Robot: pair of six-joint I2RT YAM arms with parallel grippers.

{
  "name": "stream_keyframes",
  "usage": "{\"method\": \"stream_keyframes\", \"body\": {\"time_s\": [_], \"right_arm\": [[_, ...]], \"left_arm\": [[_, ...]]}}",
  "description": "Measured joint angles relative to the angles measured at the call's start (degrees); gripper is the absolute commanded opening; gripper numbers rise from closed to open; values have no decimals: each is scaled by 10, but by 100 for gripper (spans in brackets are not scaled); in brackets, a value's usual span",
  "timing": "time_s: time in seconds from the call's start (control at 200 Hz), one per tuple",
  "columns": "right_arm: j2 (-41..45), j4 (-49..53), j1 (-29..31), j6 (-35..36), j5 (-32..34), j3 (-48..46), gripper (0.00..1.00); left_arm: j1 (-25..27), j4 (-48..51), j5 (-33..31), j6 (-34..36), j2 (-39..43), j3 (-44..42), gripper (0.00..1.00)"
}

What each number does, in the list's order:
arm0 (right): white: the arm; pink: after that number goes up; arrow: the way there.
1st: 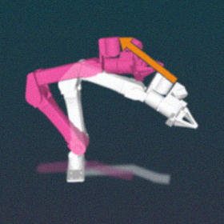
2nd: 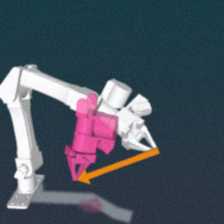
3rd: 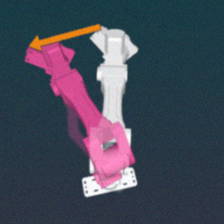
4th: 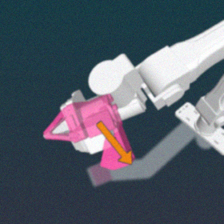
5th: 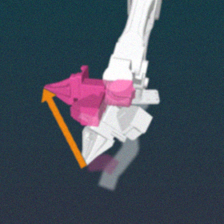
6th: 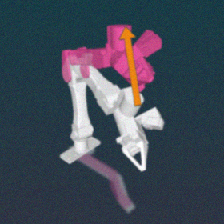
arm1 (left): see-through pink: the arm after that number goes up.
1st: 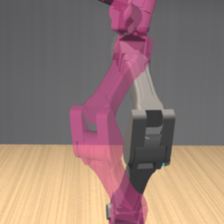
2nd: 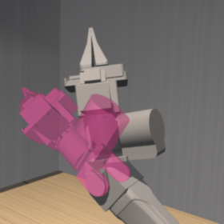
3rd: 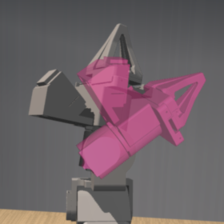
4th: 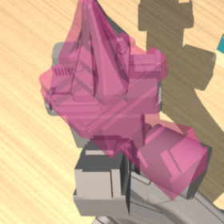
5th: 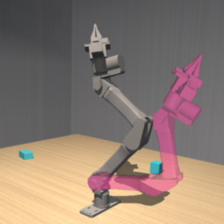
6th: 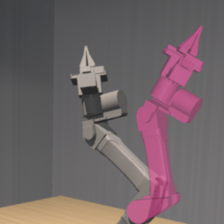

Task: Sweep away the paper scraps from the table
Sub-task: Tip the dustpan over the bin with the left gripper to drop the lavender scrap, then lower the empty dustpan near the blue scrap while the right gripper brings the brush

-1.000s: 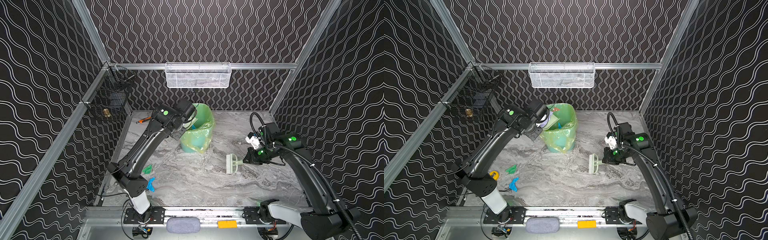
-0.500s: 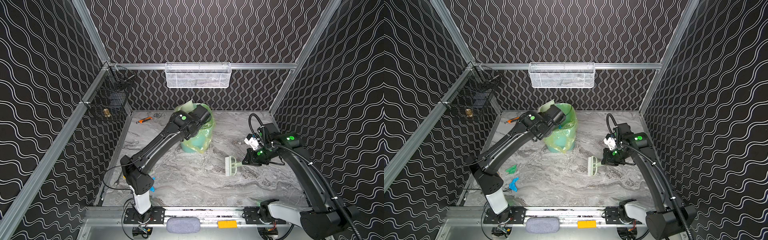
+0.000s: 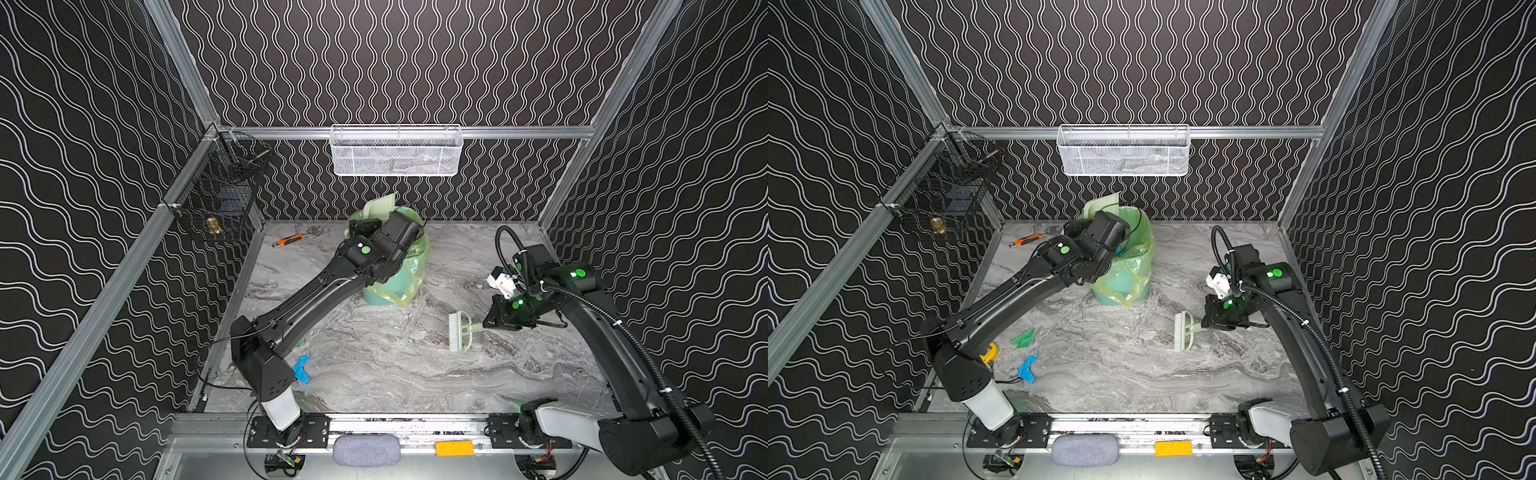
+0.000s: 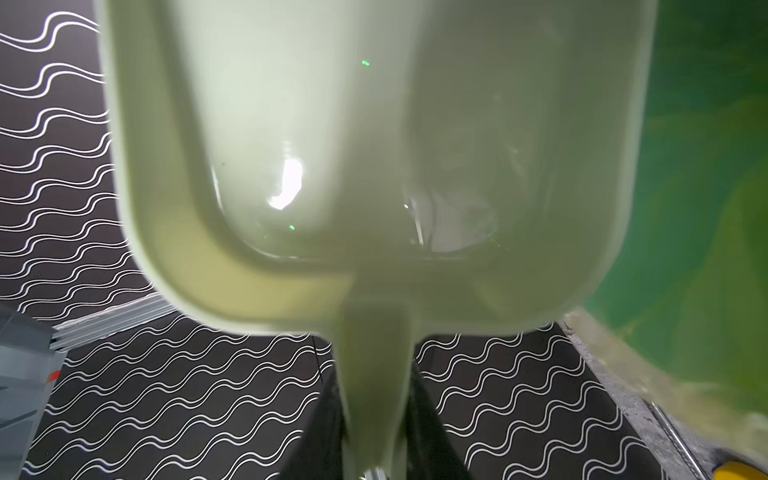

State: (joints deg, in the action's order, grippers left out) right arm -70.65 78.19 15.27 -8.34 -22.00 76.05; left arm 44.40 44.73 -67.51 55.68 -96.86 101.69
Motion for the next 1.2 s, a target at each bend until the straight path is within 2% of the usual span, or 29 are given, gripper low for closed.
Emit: {"method": "stream_keyframes", "body": {"time_s": [0.12,0.28,0.44,0.581,0.801,0.966,1.196], "right_arm": [[3,-2,0,0,-2,-8,0],[12,-8,0,-3,-14,-20,0],[34,-40,26,-33,-30,-57,0],[71,-112,119,-103,-41,-127,0],[89,-306,291,-268,-48,-217,0],[61,-470,382,-365,-35,-251,0],[-40,-661,490,-454,-3,-260,0]], "left_arm": [[-3,-9,1,8,7,-23,5],[-5,-12,5,12,13,-12,5],[-1,29,16,-54,22,26,6],[7,138,82,-205,36,88,7],[17,258,222,-395,92,68,8],[17,295,307,-481,135,37,9],[18,304,401,-543,169,-5,9]]}}
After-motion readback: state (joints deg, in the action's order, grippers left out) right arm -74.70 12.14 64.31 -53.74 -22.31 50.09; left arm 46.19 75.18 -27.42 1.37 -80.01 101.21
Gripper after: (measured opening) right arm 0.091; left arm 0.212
